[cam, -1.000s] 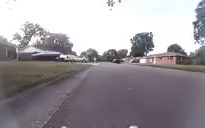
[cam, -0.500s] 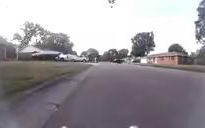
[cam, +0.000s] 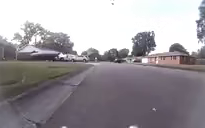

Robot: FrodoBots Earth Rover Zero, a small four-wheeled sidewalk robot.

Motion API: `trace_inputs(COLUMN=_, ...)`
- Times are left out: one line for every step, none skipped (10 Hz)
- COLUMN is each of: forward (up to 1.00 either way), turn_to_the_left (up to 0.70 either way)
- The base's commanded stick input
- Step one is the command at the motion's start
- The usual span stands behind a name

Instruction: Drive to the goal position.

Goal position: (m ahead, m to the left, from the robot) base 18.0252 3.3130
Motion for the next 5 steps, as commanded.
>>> trace_inputs(forward=1.0, turn_to_the_left=0.0)
trace_inputs(forward=1.0, turn_to_the_left=0.0)
trace_inputs(forward=1.0, turn_to_the_left=0.0)
trace_inputs(forward=1.0, turn_to_the_left=0.0)
trace_inputs(forward=1.0, turn_to_the_left=0.0)
